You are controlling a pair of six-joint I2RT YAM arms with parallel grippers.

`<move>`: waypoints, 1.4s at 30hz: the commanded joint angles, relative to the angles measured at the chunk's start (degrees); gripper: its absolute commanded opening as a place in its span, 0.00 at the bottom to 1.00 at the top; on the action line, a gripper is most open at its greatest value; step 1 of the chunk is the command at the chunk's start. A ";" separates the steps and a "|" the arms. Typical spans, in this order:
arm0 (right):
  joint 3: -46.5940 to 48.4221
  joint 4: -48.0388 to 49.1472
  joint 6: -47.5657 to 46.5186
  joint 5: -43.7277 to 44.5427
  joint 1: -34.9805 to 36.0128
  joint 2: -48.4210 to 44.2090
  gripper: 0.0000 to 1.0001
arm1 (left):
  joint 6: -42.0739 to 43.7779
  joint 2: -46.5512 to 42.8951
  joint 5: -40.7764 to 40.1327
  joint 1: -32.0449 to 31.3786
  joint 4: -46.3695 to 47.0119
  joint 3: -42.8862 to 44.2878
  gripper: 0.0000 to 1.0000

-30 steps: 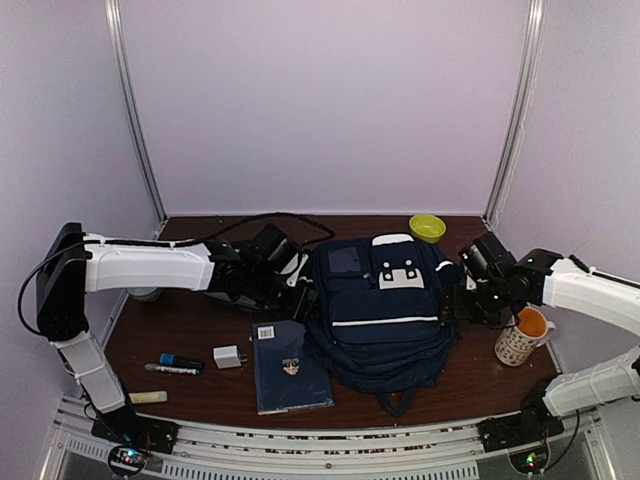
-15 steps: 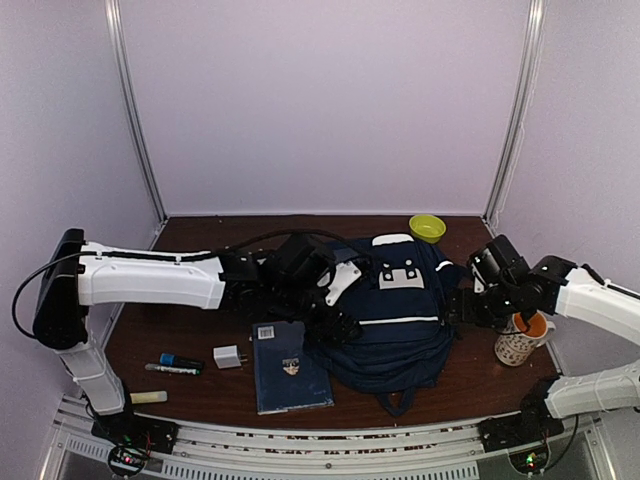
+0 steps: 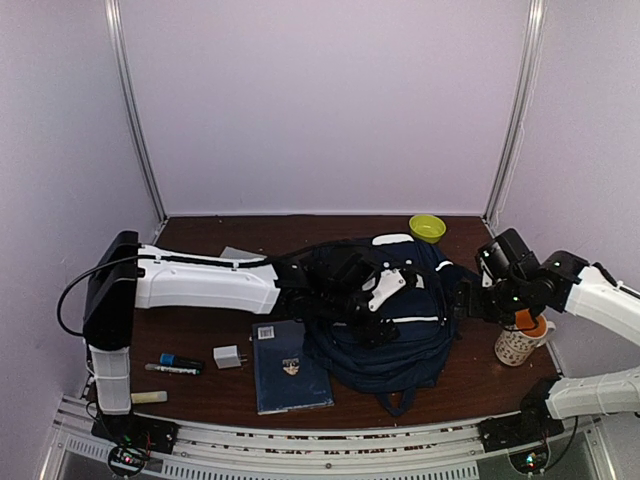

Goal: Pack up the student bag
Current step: Pick up the student bag from the center of the board.

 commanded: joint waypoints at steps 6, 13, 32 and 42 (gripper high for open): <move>-0.81 -3.19 2.19 2.82 -0.75 -3.98 0.91 | 13.33 7.95 -5.18 -2.23 -0.63 8.91 0.78; -2.94 -3.05 3.71 1.90 -0.85 -6.95 0.91 | 18.65 12.33 -6.62 -2.84 -2.13 11.52 0.76; -5.99 1.46 1.42 0.37 -0.85 -14.13 0.91 | 24.93 17.41 -18.98 -3.02 1.76 12.32 0.24; -7.29 3.94 -1.36 -1.06 -0.89 -15.23 0.90 | 22.55 11.65 -18.97 -2.50 5.25 9.30 0.00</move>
